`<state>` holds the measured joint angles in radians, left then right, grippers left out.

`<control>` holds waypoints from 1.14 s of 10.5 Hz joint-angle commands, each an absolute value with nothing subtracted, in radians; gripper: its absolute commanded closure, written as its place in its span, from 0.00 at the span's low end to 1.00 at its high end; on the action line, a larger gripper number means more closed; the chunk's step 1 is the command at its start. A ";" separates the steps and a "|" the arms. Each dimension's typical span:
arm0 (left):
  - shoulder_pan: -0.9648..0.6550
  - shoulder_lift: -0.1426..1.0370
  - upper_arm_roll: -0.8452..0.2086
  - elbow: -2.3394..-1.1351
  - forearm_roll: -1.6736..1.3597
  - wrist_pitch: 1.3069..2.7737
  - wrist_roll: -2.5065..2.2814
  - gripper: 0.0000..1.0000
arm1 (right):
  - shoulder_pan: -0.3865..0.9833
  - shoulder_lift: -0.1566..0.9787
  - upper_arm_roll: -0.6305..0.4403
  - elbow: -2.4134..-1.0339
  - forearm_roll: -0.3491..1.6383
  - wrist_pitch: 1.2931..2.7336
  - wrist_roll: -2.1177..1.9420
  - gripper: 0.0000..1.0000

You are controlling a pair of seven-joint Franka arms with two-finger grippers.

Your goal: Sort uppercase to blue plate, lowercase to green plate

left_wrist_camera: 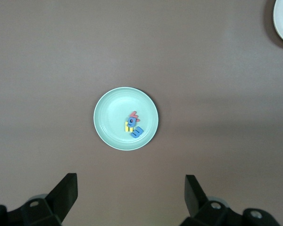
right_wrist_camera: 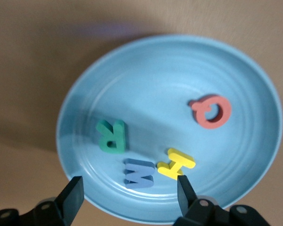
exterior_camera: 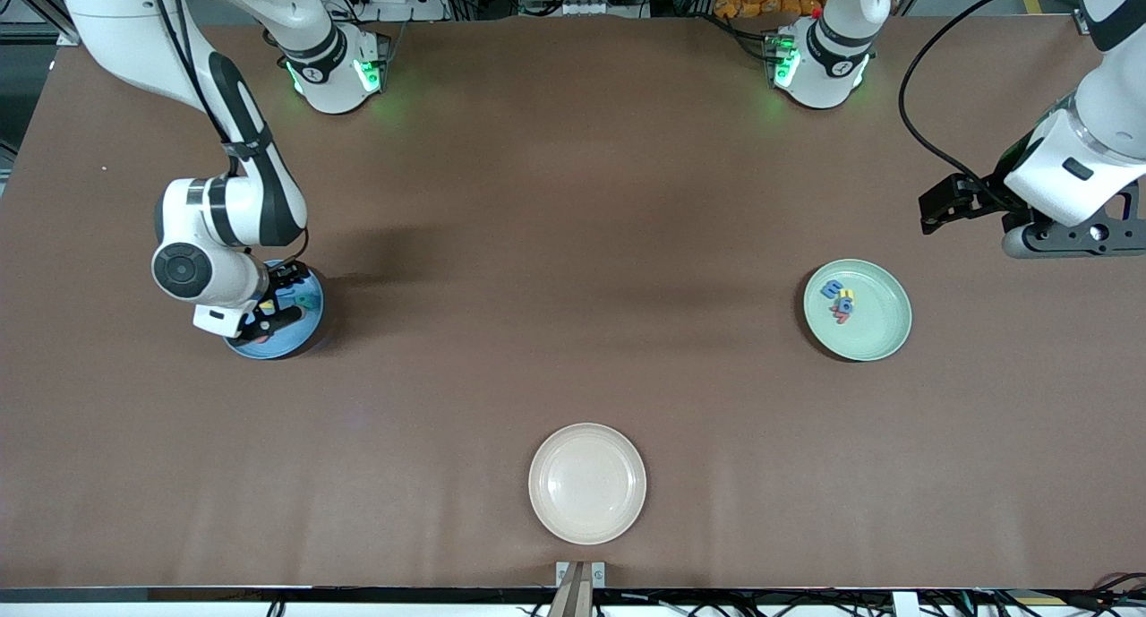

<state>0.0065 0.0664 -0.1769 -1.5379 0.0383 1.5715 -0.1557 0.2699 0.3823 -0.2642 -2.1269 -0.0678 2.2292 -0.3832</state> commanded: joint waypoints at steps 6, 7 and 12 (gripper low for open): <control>0.002 0.051 -0.175 -1.522 0.058 1.552 -0.138 0.00 | 0.053 0.085 -0.025 -1.814 -0.052 1.728 -0.218 0.10; 0.003 0.049 -0.173 -1.520 0.069 1.552 -0.137 0.00 | 0.014 0.052 0.010 -1.769 -0.052 1.683 -0.213 0.04; 0.005 0.051 -0.172 -1.519 0.066 1.589 -0.137 0.00 | 0.009 -0.089 0.020 -1.715 -0.049 1.671 -0.112 0.00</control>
